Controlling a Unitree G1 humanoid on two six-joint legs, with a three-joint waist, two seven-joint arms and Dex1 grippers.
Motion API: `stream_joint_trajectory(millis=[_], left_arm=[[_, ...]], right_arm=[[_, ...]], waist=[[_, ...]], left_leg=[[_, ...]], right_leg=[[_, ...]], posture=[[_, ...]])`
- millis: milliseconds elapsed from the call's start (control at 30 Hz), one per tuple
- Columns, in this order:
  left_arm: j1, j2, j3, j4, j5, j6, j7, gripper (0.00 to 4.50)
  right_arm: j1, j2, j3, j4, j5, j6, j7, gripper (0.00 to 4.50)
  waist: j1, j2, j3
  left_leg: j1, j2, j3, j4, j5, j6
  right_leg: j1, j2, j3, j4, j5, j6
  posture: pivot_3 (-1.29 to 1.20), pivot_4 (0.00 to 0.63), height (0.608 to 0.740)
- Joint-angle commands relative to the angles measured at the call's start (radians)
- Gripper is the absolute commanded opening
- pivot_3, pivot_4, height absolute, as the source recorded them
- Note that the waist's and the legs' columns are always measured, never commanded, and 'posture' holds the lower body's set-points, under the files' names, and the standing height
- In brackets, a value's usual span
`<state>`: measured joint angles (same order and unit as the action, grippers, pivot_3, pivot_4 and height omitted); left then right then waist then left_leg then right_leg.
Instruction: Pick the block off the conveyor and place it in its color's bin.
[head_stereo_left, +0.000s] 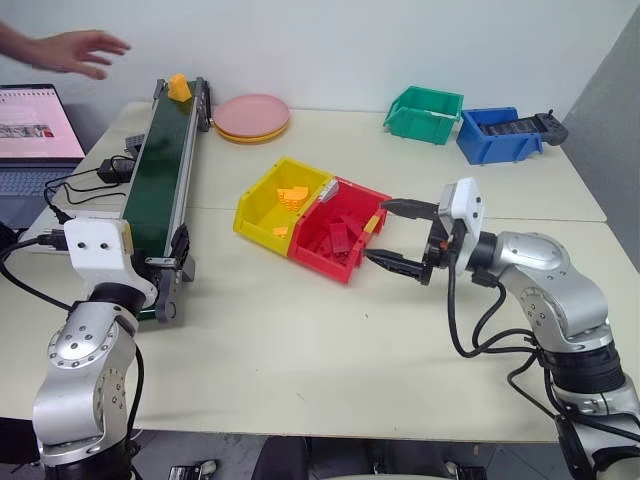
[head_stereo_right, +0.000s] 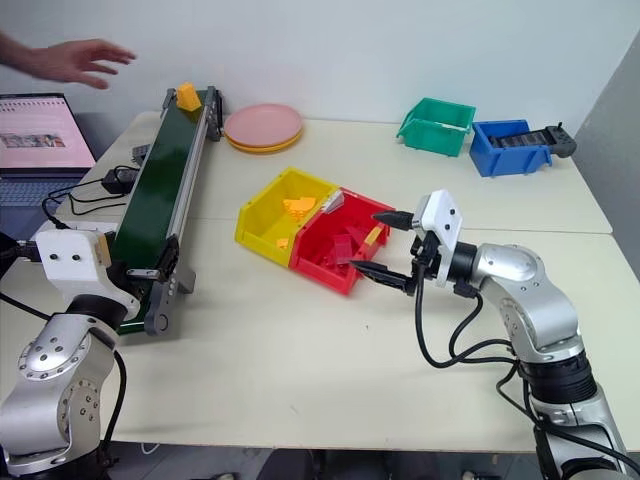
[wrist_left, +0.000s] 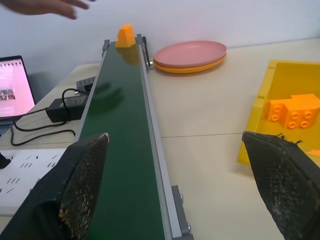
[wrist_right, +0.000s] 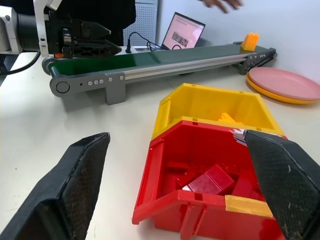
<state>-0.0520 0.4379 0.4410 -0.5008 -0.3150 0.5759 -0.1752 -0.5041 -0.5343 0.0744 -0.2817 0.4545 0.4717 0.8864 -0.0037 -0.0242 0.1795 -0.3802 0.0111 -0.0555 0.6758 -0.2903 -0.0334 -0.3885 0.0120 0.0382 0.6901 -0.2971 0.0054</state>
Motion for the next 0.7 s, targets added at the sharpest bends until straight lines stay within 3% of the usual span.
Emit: stream_joint_trajectory(millis=[33, 700], left_arm=[[0.001, 0.002, 0.047, -0.018, -0.009, -0.024, 0.008, 4.48], [0.021, 0.019, 0.095, -0.018, 0.024, 0.009, 0.046, 4.48]], right_arm=[[-0.027, 0.005, -0.003, -0.018, 0.013, -0.005, 0.007, 4.50], [-0.083, 0.002, -0.008, 0.010, 0.075, 0.042, 0.071, 4.50]], waist=[[0.000, 0.000, 0.000], [-0.001, 0.000, 0.000]], left_leg=[[0.000, 0.000, 0.000, 0.000, 0.000, 0.000], [0.000, 0.000, 0.000, 0.000, 0.000, 0.000]], right_leg=[[0.000, 0.000, 0.000, 0.000, 0.000, 0.000], [0.000, 0.000, 0.000, -0.001, 0.000, 0.000]], posture=[[0.00, 0.150, 0.740], [0.00, 0.150, 0.740]])
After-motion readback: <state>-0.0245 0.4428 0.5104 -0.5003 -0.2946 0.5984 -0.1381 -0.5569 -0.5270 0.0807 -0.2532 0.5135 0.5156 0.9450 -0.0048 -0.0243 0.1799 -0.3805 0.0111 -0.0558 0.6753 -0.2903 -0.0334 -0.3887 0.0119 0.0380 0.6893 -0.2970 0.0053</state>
